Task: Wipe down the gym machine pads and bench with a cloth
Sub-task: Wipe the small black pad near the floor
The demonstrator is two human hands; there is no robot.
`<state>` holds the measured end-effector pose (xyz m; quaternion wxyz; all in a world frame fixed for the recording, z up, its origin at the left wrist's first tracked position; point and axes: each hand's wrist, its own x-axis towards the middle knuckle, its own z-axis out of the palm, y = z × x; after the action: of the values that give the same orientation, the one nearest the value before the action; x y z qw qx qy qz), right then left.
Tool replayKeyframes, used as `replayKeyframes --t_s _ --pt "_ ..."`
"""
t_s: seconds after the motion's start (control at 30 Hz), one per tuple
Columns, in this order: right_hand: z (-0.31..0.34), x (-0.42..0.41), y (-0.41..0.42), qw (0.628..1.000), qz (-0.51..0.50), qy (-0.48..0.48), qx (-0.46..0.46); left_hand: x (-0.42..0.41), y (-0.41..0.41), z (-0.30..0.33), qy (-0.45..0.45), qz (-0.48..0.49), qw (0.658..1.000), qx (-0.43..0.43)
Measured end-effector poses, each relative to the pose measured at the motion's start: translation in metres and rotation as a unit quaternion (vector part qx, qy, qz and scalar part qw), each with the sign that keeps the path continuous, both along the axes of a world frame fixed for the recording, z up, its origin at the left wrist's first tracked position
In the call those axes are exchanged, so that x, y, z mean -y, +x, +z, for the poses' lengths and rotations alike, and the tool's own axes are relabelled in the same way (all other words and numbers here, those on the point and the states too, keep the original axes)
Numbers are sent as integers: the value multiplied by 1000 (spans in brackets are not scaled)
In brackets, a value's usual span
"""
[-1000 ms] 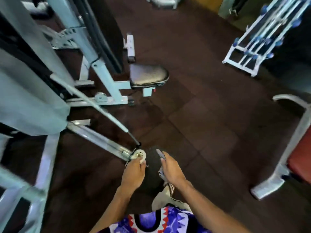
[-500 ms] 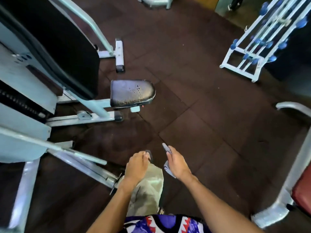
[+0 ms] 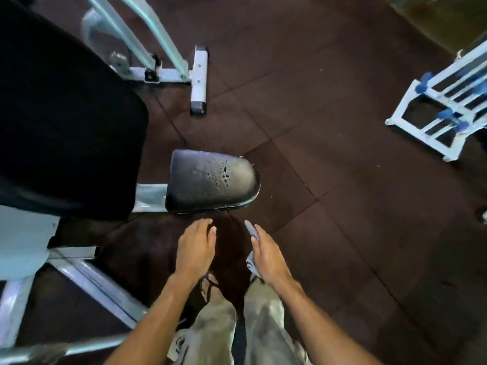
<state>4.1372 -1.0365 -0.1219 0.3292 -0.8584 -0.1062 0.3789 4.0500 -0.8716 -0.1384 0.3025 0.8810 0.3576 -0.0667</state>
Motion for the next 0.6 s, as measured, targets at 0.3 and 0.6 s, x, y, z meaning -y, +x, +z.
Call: replayKeyframes --t_s 0.3,0.6 --pt "-148 -101 140 994 99 5 53 -99 105 -135 78 12 997 -2" --pt "-255 -209 197 944 127 -38 301 -186 128 -244 177 -26 984 -7"
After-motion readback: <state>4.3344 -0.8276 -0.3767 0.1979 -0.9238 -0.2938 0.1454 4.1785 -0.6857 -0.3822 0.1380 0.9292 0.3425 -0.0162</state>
